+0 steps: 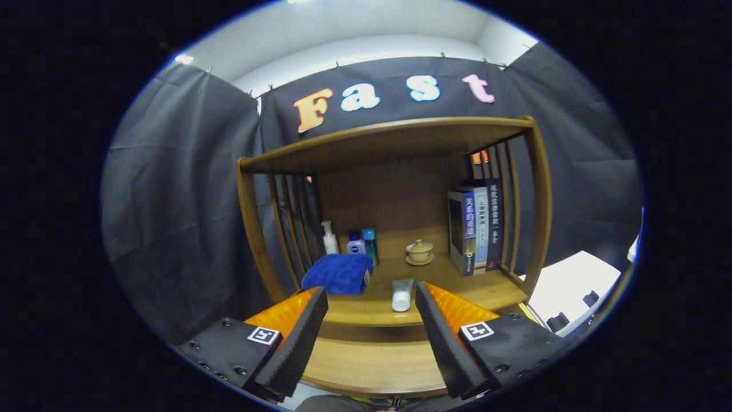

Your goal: Pull open the drawer, take out the items inside it, and place them on the countertop above the cabinet.

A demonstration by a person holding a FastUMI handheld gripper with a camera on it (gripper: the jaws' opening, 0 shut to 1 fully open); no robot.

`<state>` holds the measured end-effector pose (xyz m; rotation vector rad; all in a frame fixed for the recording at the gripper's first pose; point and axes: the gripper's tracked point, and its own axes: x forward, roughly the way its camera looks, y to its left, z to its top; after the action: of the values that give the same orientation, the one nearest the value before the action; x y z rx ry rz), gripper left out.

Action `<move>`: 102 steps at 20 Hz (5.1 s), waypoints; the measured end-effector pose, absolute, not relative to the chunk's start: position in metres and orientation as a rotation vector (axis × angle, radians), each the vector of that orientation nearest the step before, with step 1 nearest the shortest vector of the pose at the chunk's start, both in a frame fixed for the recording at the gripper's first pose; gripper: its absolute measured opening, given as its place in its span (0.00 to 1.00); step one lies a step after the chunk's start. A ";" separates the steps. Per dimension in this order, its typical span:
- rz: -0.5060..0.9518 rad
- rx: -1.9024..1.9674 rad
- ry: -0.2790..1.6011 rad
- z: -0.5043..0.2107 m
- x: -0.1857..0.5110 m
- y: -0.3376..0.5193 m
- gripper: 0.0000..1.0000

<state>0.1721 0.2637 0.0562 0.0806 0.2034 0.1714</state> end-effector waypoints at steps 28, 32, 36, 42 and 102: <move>0.025 -0.042 0.271 -0.144 0.067 0.221 0.99; 0.021 -0.028 0.293 -0.161 0.071 0.222 0.99; 0.009 -0.032 0.315 -0.172 0.078 0.222 0.99; 0.010 -0.039 0.296 -0.171 0.082 0.226 0.98; 0.176 -0.084 0.056 0.078 0.097 0.245 0.98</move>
<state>0.0974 0.2453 0.0780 -0.0842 0.0560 0.1760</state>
